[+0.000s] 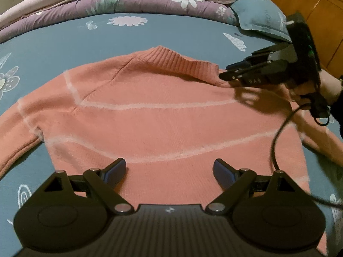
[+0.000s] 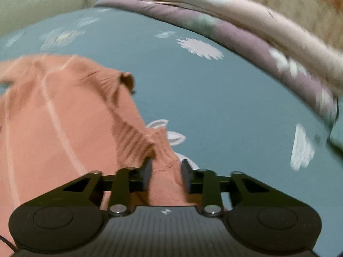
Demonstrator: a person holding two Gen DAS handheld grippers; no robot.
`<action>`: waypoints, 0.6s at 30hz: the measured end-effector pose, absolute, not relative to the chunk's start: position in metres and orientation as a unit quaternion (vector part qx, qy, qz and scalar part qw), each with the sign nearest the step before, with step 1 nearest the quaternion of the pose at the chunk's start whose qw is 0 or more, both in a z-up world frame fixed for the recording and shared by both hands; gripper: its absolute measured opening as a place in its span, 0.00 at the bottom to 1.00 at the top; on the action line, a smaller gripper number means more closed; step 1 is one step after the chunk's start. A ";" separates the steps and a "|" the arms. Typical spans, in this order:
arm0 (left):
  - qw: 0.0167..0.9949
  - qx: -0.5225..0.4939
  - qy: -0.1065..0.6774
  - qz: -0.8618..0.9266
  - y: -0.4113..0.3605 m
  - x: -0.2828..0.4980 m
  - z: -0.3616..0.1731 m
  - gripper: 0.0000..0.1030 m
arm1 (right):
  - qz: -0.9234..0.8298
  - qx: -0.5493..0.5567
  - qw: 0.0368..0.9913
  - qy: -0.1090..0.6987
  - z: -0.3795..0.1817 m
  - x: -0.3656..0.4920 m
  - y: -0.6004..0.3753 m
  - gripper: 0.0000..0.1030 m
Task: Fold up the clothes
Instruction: 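Grasp the collar ribbing with the right tool and pull it straight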
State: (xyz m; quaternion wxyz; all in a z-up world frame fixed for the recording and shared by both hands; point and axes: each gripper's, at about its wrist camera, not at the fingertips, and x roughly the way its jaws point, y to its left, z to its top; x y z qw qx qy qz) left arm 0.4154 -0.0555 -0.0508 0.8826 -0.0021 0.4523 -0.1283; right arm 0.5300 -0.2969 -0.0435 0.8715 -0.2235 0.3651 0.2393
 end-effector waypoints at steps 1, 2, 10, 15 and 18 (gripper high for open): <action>0.882 -0.003 0.452 -0.129 -0.056 0.416 -0.051 0.86 | 0.242 -0.240 0.868 0.362 -0.042 0.526 -0.291 0.13; 0.882 -0.003 0.452 -0.129 -0.056 0.415 -0.052 0.86 | 0.245 -0.252 0.865 0.359 -0.041 0.523 -0.288 0.10; 0.882 -0.007 0.452 -0.129 -0.054 0.416 -0.054 0.87 | 0.204 -0.257 0.885 0.331 -0.019 0.544 -0.293 0.04; 0.882 -0.013 0.453 -0.128 -0.052 0.416 -0.056 0.87 | 0.229 -0.155 0.893 0.356 -0.017 0.582 -0.320 0.25; 0.882 -0.012 0.452 -0.131 -0.052 0.417 -0.056 0.87 | 0.248 -0.126 0.880 0.384 -0.030 0.591 -0.325 0.44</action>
